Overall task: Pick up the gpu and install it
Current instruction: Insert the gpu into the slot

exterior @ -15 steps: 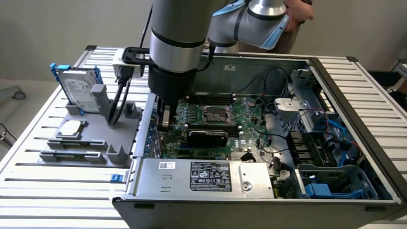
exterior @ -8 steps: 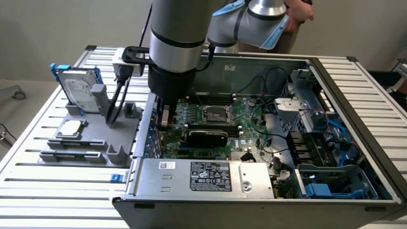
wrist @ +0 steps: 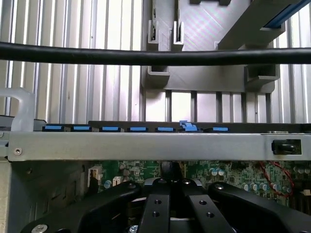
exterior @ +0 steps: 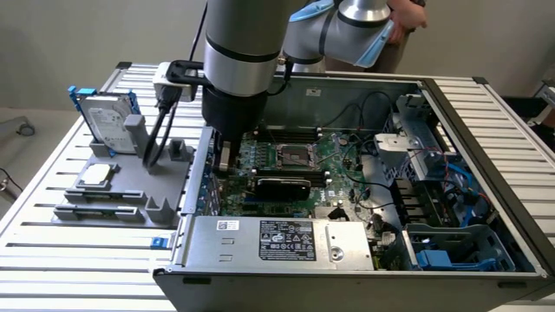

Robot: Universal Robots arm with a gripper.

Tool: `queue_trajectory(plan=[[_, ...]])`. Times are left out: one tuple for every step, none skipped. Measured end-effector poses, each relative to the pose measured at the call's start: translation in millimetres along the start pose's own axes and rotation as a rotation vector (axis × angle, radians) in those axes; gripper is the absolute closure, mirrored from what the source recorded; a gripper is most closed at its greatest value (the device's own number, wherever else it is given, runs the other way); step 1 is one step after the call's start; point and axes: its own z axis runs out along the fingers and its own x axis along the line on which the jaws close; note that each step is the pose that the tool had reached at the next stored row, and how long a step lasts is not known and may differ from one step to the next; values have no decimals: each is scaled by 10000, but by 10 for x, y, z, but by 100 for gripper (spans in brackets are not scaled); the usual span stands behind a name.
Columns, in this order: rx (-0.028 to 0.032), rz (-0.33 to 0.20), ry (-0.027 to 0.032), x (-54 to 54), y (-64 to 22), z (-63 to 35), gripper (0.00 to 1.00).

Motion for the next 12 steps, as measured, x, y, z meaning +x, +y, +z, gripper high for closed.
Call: queue_trajectory(plan=[[1,33,-4,0,0,-1,89],[2,70,-10,0,1,-2,89],[3,115,-18,0,1,-5,89],[4,158,-24,0,2,-10,89],[4,183,-29,-1,4,-21,89],[3,192,-34,-2,6,-36,89],[1,196,-35,-2,9,-54,89],[-3,199,-32,-3,12,-72,89],[-6,203,-26,-4,14,-85,89],[-6,208,-10,-4,15,-93,89],[-6,214,15,-4,16,-97,89],[-6,222,42,-4,16,-100,89]])
